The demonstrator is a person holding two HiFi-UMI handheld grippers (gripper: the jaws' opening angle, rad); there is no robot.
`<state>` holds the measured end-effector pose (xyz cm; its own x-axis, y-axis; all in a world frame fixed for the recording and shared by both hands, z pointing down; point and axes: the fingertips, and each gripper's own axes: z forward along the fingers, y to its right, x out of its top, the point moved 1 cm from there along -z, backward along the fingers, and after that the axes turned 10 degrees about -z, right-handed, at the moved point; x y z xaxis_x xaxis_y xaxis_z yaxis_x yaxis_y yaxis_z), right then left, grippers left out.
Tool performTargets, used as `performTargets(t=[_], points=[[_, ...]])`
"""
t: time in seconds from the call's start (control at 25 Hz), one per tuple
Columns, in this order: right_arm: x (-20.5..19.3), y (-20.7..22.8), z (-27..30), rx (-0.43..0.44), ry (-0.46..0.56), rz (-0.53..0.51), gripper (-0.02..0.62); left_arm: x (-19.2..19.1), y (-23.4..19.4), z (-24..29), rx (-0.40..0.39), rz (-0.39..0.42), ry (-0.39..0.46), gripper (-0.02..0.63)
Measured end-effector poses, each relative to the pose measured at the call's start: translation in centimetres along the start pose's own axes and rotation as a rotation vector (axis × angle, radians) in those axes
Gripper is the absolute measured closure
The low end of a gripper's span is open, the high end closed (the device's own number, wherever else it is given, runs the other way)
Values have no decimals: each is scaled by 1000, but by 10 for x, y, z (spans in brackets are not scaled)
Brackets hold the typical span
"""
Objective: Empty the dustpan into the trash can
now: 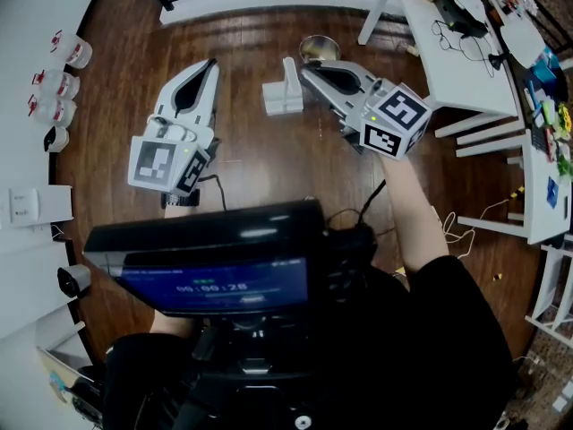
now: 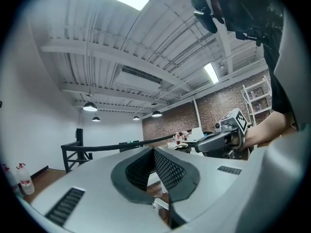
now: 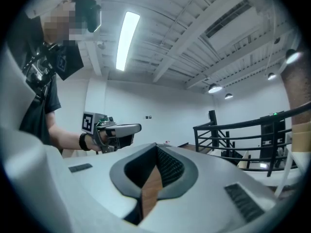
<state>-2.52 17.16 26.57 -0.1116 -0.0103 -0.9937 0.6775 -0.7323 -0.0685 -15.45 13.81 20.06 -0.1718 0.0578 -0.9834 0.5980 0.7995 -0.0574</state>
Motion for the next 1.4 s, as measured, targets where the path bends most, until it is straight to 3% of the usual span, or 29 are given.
performTargets(t=[0.44, 0.76, 1.4], points=[[0, -4, 1, 27, -21, -27, 595, 8, 0, 3, 9, 0, 21, 604], [0, -5, 2, 48, -19, -25, 595, -8, -2, 5, 3, -43, -13, 604], [3, -6, 2, 49, -9, -43, 595, -10, -4, 1, 0, -44, -13, 604]])
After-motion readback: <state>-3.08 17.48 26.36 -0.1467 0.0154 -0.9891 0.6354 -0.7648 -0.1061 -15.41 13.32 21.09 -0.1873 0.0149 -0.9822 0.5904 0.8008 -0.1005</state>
